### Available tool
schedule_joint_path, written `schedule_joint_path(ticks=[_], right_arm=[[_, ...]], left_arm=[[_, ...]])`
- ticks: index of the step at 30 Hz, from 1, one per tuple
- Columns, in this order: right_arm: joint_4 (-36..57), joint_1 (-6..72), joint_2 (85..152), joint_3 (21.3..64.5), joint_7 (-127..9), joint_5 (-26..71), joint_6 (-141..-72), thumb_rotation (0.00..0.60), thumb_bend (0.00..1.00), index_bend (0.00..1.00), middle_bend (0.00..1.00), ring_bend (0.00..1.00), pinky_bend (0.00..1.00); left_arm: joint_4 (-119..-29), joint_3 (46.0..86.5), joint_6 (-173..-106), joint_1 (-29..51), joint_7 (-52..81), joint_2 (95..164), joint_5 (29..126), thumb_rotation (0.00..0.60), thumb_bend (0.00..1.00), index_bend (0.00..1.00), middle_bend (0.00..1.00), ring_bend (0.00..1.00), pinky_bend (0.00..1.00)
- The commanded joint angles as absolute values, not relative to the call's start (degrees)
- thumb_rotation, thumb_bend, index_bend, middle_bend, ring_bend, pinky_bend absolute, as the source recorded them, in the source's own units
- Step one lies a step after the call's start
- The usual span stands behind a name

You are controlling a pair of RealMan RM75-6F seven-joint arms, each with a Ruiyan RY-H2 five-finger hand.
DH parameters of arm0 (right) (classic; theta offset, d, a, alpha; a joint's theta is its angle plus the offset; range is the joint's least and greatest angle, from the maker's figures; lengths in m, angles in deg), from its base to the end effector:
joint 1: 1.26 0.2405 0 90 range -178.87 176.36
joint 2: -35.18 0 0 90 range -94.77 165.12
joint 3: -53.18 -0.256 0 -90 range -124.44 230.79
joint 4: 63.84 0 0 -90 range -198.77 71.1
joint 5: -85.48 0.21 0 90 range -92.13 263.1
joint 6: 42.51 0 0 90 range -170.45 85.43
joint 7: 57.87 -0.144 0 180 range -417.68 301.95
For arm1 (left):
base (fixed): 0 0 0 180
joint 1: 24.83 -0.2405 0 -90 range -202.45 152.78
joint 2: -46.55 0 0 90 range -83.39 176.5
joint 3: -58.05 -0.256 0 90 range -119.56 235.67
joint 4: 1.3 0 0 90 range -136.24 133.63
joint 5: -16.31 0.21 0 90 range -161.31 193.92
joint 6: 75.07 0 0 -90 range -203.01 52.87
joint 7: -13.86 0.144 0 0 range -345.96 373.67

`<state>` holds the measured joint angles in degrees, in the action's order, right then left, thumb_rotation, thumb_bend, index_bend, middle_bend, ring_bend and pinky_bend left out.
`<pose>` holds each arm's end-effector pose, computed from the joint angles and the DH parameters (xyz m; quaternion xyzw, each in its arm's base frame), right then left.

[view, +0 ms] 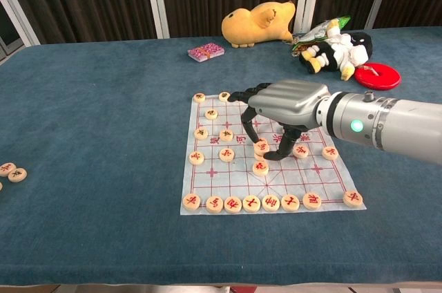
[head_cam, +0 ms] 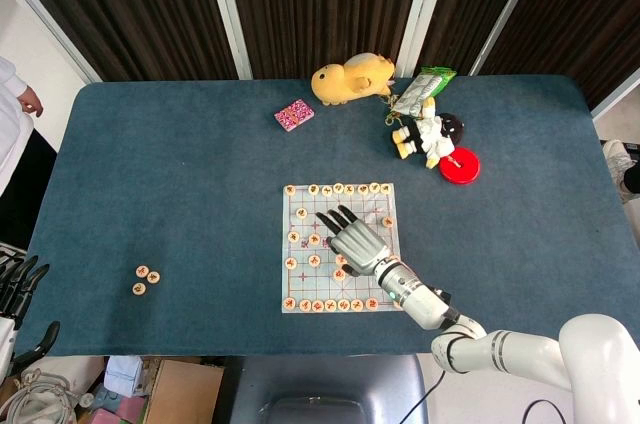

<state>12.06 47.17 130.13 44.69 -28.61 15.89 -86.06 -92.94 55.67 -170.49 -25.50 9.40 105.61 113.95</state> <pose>-0.1245 -0.3449 -0.0695 0.8535 -0.2434 0.2845 0.3625 -0.3036 0.1303 0.1866 -0.6228 -0.3477 -0.4177 0.5628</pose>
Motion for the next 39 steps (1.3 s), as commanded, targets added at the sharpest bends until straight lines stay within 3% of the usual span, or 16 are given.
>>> schedule_joint_path(ticks=[1,16,19,21,25,29,33,39], right_arm=[[11.9,47.5,130.3,44.7,-28.4,16.3,-86.3,0.6,0.44,0.65,0.09,0.0,0.0],[14.3,48.4,128.6,46.0,-26.1,18.9,-86.3,0.6,0.44,0.53,0.09,0.0,0.0],[17.1,47.5,126.8,46.4,-26.0,18.5,-88.5,0.6,0.44,0.46,0.09,0.0,0.0],[20.1,46.0,124.8,46.7,-26.2,17.2,-91.7,0.6,0.44,0.42,0.08,0.0,0.0],[29.3,39.8,118.2,49.0,-27.9,12.7,-101.9,0.6,0.44,0.19,0.04,0.0,0.0],[39.6,29.0,109.2,55.1,-29.0,7.2,-116.1,0.6,0.34,0.02,0.0,0.0,0.0],[39.9,16.3,104.6,61.9,-35.3,0.8,-131.4,0.6,0.27,0.0,0.0,0.0,0.0],[37.4,10.1,104.2,62.1,-37.9,-4.5,-139.8,0.6,0.27,0.0,0.0,0.0,0.0]], left_arm=[[-93.0,55.7,-170.5,-25.5,9.4,105.6,113.8,0.6,0.37,0.0,0.0,0.0,0.01],[-92.8,55.9,-170.4,-25.4,8.6,105.4,113.7,0.6,0.38,0.0,0.0,0.0,0.01],[-92.7,55.9,-170.7,-25.5,8.4,105.4,113.8,0.6,0.38,0.0,0.0,0.0,0.01],[-92.6,56.0,-170.8,-25.5,8.1,105.4,113.8,0.6,0.38,0.0,0.0,0.0,0.01],[-92.5,56.0,-171.2,-25.6,8.0,105.3,113.8,0.6,0.38,0.0,0.0,0.0,0.01],[-92.4,56.1,-172.2,-25.9,8.7,105.7,114.5,0.6,0.37,0.0,0.0,0.0,0.01],[-92.2,56.2,-172.9,-26.2,10.7,106.5,115.0,0.6,0.37,0.0,0.0,0.0,0.01],[-92.8,56.3,-171.8,-26.0,13.5,107.5,114.6,0.6,0.38,0.0,0.0,0.0,0.01]])
